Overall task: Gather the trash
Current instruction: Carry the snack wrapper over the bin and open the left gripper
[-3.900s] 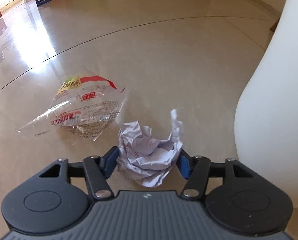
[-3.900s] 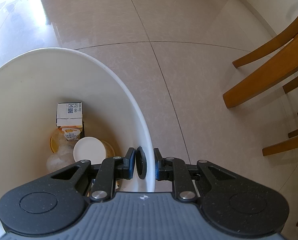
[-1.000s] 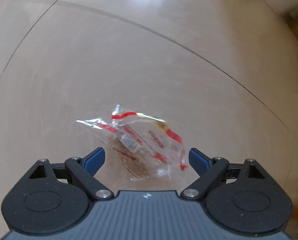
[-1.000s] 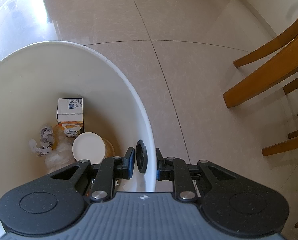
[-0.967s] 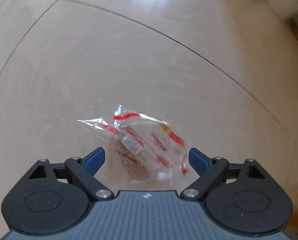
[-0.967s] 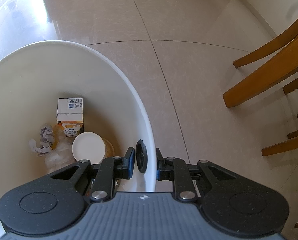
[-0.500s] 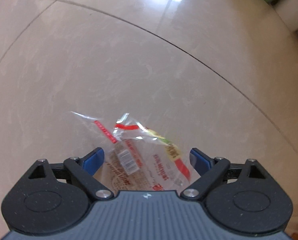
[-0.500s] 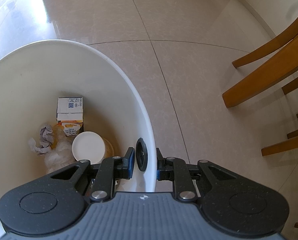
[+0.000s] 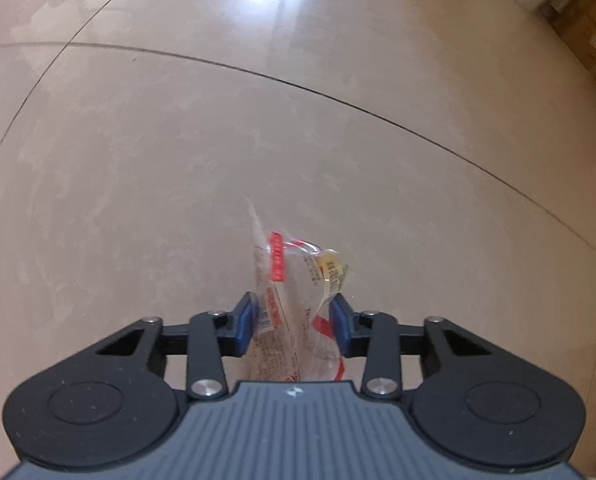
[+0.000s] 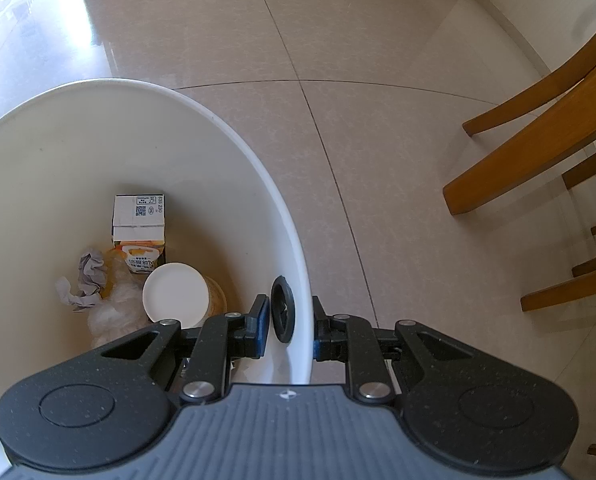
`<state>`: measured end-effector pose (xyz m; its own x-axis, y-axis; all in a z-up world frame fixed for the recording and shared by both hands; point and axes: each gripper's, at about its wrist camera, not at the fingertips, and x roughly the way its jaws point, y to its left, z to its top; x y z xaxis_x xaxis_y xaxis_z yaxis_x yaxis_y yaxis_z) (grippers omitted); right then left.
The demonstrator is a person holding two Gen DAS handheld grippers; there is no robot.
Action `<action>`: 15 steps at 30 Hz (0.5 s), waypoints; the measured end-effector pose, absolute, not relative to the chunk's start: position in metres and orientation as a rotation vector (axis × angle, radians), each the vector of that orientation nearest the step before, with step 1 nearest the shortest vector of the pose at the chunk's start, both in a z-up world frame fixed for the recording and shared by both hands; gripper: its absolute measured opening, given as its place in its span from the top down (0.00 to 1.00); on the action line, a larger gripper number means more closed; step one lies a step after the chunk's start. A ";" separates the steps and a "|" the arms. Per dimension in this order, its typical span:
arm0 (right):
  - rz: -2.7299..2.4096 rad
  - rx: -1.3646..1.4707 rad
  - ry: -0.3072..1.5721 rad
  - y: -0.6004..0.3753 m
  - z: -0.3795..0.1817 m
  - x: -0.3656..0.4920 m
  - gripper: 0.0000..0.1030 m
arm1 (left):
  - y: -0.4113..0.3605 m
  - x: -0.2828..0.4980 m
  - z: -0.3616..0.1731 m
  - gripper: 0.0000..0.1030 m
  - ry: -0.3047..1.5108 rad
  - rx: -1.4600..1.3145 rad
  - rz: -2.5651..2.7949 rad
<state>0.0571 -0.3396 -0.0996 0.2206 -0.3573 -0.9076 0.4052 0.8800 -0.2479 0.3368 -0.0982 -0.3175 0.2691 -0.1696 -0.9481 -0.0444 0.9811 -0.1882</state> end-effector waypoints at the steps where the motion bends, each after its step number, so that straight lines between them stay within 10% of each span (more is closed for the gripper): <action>1: -0.528 0.043 1.241 -0.340 -0.100 0.057 0.78 | -0.099 0.336 -0.314 0.70 1.296 -0.170 -0.098; 15: -0.529 0.037 1.249 -0.338 -0.100 0.059 0.78 | -0.118 0.281 -0.213 0.70 1.300 0.141 -0.446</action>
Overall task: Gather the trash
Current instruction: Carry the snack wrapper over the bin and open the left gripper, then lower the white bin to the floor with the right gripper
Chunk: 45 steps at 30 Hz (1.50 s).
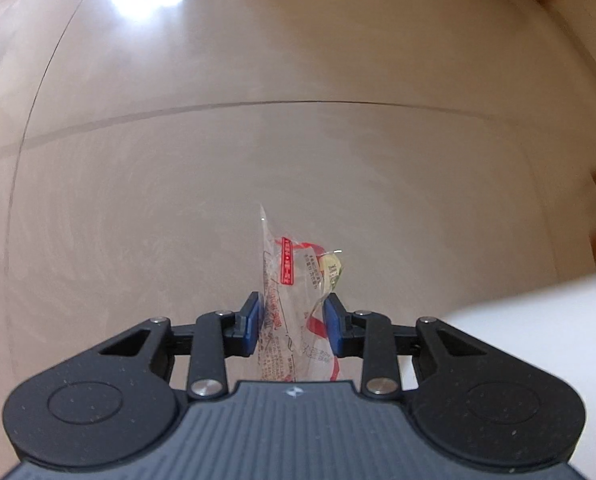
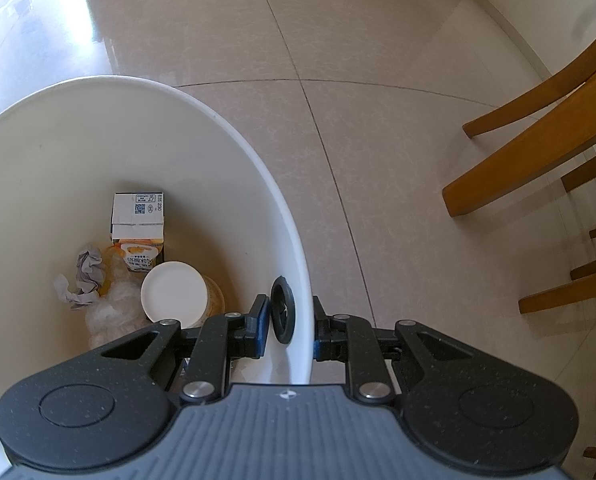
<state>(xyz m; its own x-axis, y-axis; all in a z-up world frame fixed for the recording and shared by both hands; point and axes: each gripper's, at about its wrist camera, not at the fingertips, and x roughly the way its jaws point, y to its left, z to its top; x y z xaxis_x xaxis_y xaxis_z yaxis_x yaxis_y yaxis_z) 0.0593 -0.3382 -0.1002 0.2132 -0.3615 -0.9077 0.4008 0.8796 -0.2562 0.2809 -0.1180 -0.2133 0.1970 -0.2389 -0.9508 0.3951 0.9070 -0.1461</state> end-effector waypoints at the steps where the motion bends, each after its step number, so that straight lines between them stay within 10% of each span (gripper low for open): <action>1: -0.529 0.034 1.249 -0.338 -0.100 0.059 0.78 | -0.121 0.273 -0.198 0.70 1.290 0.175 -0.484; 14: -0.535 0.006 1.249 -0.334 -0.102 0.059 0.77 | -0.156 0.168 -0.010 0.67 1.068 0.272 -0.955; 18: -0.532 0.003 1.249 -0.335 -0.100 0.057 0.77 | -0.179 0.142 -0.013 0.66 1.051 0.312 -1.008; 23: -0.530 0.008 1.244 -0.335 -0.098 0.056 0.77 | -0.195 0.110 -0.036 0.16 1.028 0.384 -0.967; 45: -0.473 0.052 1.203 -0.327 -0.071 0.039 0.65 | -0.184 0.067 -0.056 0.04 0.789 0.530 -0.717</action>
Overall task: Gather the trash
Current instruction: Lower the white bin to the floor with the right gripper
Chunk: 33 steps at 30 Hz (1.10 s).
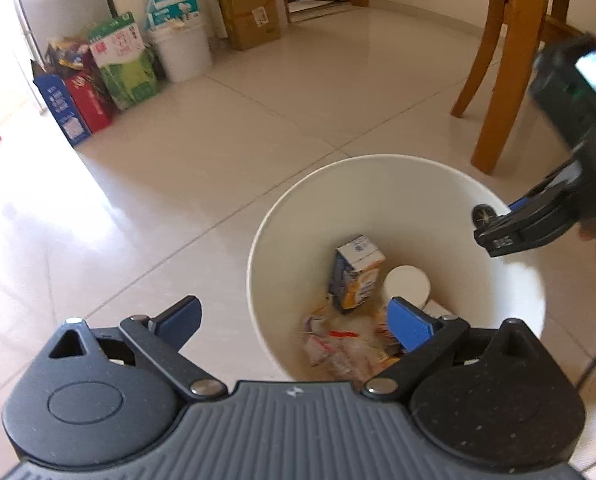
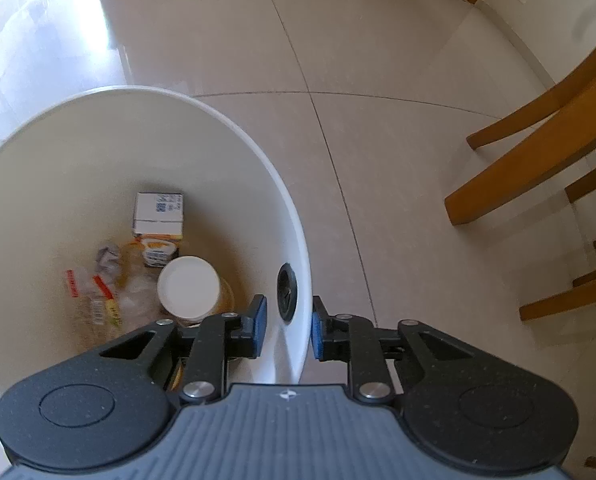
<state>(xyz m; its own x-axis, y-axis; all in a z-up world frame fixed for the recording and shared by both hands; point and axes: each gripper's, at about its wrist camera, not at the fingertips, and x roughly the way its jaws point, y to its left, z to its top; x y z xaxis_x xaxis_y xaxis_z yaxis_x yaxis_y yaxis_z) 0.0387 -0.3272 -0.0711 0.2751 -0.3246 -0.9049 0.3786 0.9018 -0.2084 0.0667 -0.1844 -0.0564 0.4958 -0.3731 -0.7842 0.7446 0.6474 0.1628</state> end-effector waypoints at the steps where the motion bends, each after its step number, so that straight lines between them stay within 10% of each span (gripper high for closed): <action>1: -0.465 0.063 1.195 -0.326 -0.068 0.037 0.62 | -0.184 0.065 -0.055 0.04 0.782 0.531 -0.711; 12: -0.461 0.121 1.147 -0.289 -0.023 0.010 0.01 | -0.166 0.062 -0.041 0.03 0.859 0.439 -0.647; 33: -0.511 0.316 1.126 -0.241 0.025 -0.057 0.00 | -0.144 0.037 -0.023 0.03 1.049 0.353 -0.492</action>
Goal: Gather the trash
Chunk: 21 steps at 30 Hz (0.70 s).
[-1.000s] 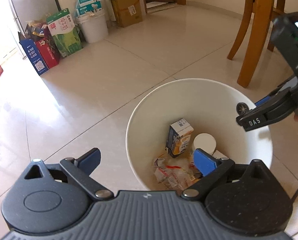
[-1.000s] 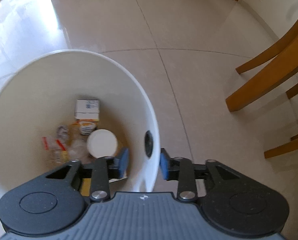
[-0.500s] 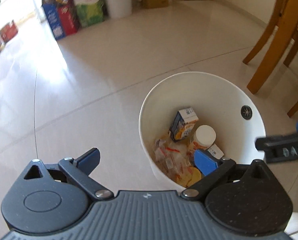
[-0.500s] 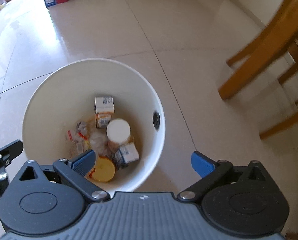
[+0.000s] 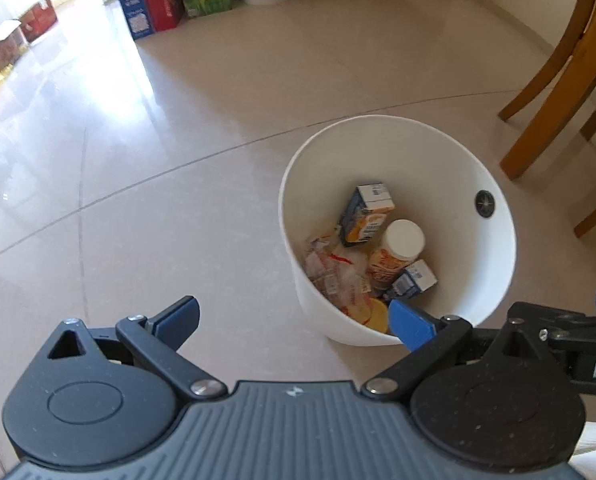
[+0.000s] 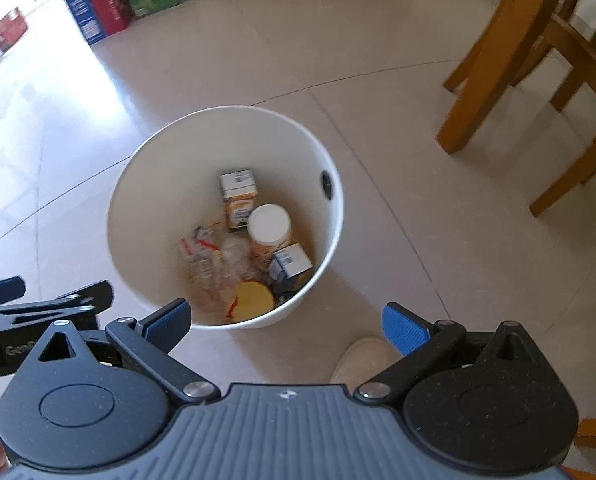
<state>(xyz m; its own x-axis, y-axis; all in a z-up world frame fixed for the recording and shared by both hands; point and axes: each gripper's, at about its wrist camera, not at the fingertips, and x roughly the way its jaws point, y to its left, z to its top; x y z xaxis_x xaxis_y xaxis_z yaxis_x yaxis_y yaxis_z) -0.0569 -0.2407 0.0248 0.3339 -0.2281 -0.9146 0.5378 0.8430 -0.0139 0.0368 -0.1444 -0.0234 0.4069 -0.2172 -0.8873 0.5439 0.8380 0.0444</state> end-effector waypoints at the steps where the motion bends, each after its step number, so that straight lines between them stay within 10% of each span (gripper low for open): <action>1: -0.504 0.302 1.119 -0.239 0.026 -0.057 0.00 | -0.144 0.035 -0.022 0.03 1.040 0.356 -0.488; 21: -0.510 0.250 1.124 -0.238 0.030 -0.057 0.00 | -0.142 0.037 -0.020 0.02 1.050 0.354 -0.493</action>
